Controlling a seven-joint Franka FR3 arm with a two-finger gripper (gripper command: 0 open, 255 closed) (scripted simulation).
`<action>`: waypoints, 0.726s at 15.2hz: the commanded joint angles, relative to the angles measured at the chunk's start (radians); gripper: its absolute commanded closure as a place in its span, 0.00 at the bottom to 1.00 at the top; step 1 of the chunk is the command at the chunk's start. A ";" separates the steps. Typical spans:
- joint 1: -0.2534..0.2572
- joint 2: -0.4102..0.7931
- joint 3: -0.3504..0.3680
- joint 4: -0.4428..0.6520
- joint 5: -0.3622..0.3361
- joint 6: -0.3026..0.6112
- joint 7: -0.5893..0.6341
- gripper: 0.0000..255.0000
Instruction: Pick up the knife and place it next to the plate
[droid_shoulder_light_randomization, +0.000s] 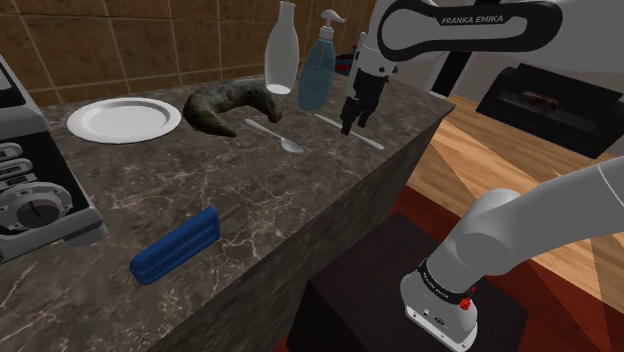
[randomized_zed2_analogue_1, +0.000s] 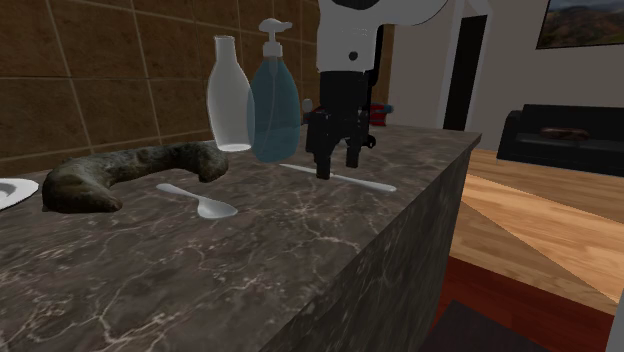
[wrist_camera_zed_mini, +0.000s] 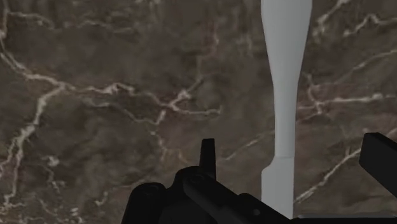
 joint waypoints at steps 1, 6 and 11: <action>0.000 0.000 0.000 0.000 0.000 0.000 0.000 0.00; 0.000 -0.003 0.000 -0.002 0.000 -0.001 0.001 1.00; 0.000 0.000 0.000 0.000 0.000 0.000 0.000 1.00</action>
